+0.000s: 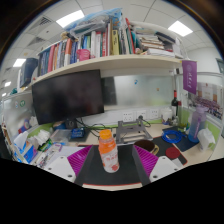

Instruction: Pour water

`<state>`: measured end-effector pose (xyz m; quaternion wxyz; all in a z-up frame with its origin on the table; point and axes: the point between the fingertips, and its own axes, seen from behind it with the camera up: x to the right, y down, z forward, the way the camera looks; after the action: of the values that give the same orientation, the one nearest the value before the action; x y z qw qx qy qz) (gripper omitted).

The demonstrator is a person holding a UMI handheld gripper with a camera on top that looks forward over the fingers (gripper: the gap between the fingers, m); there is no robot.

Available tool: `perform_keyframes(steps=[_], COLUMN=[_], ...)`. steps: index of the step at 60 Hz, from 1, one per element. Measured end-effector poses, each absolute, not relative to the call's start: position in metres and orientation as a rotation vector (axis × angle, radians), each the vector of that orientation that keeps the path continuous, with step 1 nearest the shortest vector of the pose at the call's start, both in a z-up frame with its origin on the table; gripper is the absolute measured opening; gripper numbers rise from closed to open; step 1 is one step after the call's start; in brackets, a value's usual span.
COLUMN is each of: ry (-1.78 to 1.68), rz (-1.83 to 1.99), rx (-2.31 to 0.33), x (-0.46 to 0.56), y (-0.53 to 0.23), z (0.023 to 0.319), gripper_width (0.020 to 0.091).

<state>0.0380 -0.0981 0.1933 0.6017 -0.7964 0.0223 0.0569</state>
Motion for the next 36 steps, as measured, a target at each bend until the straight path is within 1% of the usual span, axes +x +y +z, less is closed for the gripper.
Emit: perform_keyframes(steps=[5,13,19,32,36], ry=[0.023,-0.046,-0.075,-0.061,-0.049], rz=[0.104,0.033,0.014,-0.042,-0.077], rx=[-1.855,-1.886,-1.894,-1.874,-1.84], x=[0.027,0.015,0.005,0.004,0.008], y=[-0.073,-0.04,-0.016,0.024,0.03], z=[0.168,0.13,0.109,0.081,0.082], gripper_width=[0.0782,0.0789,0.08,0.0801,0.0771])
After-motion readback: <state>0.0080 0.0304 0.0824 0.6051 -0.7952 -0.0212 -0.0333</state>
